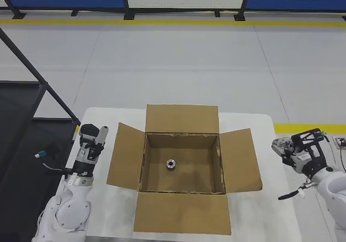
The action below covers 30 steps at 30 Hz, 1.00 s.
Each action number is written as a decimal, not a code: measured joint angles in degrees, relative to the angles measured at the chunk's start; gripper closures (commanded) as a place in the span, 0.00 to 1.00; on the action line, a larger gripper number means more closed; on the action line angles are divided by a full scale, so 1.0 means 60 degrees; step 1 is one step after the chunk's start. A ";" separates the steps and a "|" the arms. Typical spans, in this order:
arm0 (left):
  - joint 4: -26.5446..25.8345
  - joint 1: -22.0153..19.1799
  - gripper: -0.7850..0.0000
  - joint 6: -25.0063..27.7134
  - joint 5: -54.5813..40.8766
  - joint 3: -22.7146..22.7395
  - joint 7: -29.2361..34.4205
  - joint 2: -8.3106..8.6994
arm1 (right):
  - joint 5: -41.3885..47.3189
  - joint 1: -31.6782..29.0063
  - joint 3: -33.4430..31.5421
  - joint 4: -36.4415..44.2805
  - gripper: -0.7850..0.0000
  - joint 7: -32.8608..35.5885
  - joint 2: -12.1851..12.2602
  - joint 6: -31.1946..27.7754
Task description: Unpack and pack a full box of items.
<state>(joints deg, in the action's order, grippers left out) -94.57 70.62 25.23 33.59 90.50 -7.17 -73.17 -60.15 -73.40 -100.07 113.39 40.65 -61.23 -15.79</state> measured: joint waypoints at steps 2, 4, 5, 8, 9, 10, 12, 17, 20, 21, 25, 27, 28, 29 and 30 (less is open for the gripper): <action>0.0000 0.0000 0.00 0.0000 0.0000 0.0000 0.0000 0.0000 | -0.0225 -0.0094 0.0342 0.0977 1.00 -0.0015 -0.0007 0.0000; 0.0000 0.0000 0.00 0.0000 0.0000 0.0000 0.0000 0.0000 | -0.0515 0.0053 0.0902 0.1651 1.00 -0.0007 -0.0011 -0.0173; 0.0000 0.0000 0.00 0.0000 0.0000 0.0000 0.0000 0.0000 | -0.0592 0.0172 0.1202 0.1820 1.00 -0.0008 -0.0015 -0.0326; 0.0000 0.0000 0.00 0.0000 0.0000 0.0000 0.0000 0.0000 | -0.0701 0.0883 0.2387 0.1815 1.00 0.0183 -0.0042 -0.0988; 0.0000 0.0000 0.00 0.0000 0.0000 0.0000 0.0000 0.0000 | -0.0677 0.1187 0.2797 0.1667 1.00 0.0312 -0.0061 -0.1193; 0.0000 0.0000 0.00 0.0000 0.0000 0.0000 0.0000 0.0000 | -0.0674 0.1532 0.3223 0.1459 1.00 0.0486 -0.0088 -0.1360; 0.0000 0.0000 0.00 0.0000 0.0000 0.0000 0.0000 0.0000 | -0.0553 0.2426 0.4295 0.0807 1.00 0.0947 -0.0187 -0.1697; 0.0000 0.0000 0.00 0.0000 0.0000 0.0000 0.0000 0.0000 | 0.0060 0.4742 0.6836 -0.1570 1.00 0.1971 -0.0634 -0.1872; 0.0000 0.0000 0.00 0.0000 0.0000 0.0000 0.0000 0.0000 | 0.0632 0.5822 0.8060 -0.3147 1.00 0.2211 -0.0970 -0.1943; 0.0000 0.0000 0.00 0.0000 0.0000 0.0000 0.0000 0.0000 | 0.0757 0.6094 0.8370 -0.3606 1.00 0.2242 -0.1072 -0.1937; 0.0000 0.0000 0.00 0.0000 0.0000 0.0000 0.0000 0.0000 | 0.1163 0.7027 0.9450 -0.5520 1.00 0.2128 -0.1501 -0.1978; 0.0000 0.0000 0.00 0.0000 0.0000 0.0000 0.0000 0.0000 | 0.1196 0.7277 0.9732 -0.6148 1.00 0.2009 -0.1647 -0.1892; 0.0000 0.0000 0.00 0.0000 0.0000 0.0000 0.0000 0.0000 | 0.1221 0.7406 0.9880 -0.6507 1.00 0.1960 -0.1732 -0.1865; 0.0000 0.0000 0.00 0.0000 0.0000 0.0000 0.0000 0.0000 | 0.1230 0.7494 0.9974 -0.6750 1.00 0.1943 -0.1788 -0.1848; 0.0000 0.0000 0.00 0.0000 0.0000 0.0000 0.0000 0.0000 | 0.1260 0.7572 1.0060 -0.6971 0.80 0.1925 -0.1840 -0.1868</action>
<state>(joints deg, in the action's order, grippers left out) -94.57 70.62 25.23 33.59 90.50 -7.17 -73.17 -52.59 -27.97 -39.71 71.57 52.20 -72.27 -26.99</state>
